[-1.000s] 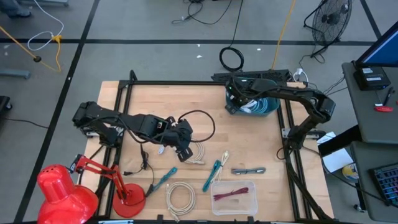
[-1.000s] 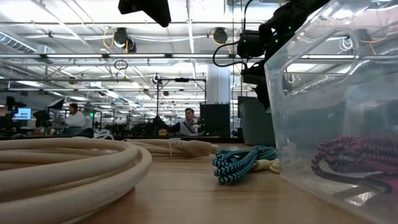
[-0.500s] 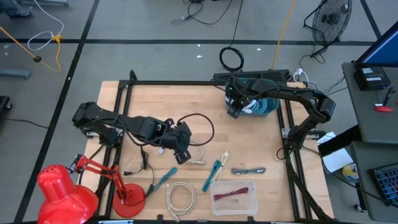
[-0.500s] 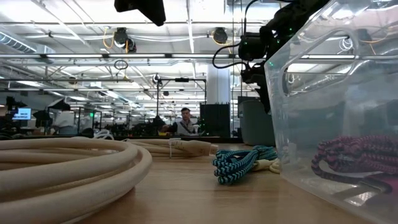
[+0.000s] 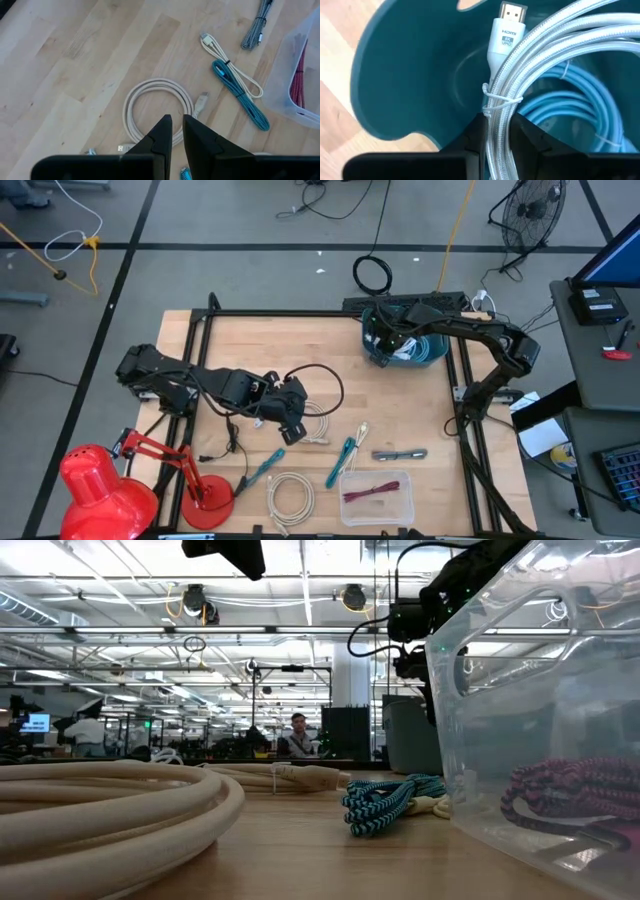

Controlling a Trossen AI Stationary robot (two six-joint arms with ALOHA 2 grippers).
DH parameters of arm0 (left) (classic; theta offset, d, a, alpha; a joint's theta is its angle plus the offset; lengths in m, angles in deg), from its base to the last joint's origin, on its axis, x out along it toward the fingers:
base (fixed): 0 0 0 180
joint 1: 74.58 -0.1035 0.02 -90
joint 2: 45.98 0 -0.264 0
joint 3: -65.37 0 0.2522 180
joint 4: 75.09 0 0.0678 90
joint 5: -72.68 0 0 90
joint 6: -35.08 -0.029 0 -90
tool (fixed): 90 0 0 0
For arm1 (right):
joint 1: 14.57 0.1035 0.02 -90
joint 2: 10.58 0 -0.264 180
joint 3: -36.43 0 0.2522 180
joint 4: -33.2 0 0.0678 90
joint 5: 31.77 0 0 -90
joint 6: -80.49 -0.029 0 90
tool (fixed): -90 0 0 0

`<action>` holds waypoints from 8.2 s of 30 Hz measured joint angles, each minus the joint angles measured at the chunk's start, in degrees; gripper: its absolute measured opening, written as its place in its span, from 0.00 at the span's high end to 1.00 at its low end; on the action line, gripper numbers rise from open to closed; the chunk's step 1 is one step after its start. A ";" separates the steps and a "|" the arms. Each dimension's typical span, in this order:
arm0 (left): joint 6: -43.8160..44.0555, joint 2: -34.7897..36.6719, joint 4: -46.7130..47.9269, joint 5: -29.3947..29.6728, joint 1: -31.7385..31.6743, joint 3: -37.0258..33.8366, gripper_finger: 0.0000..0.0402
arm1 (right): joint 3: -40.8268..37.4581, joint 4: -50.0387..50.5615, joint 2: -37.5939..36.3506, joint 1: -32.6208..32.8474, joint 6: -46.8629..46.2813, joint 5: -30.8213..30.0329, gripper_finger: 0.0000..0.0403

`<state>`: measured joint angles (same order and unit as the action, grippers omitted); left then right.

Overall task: Pick & Place USB Port
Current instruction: Put the white HDMI cable into the blue bin, then put the white charger cable into the transparent bin

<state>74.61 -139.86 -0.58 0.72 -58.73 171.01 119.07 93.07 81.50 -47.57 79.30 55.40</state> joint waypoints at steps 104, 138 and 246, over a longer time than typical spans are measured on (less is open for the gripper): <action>-11.34 0.00 -0.82 -3.06 -2.76 0.00 0.88 | 2.75 -5.23 -38.03 8.19 -19.28 19.63 0.64; 37.95 0.30 -8.54 -12.85 -7.56 -31.34 0.81 | 2.69 -3.83 -38.80 43.73 -28.41 2.96 0.65; 25.67 -0.01 -3.28 -19.55 -13.46 -32.14 0.98 | 2.67 -1.51 -38.78 47.00 -30.18 1.35 0.65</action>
<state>100.27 -139.87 -3.86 -18.82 -72.19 138.87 121.74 91.56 42.72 -0.57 49.13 56.76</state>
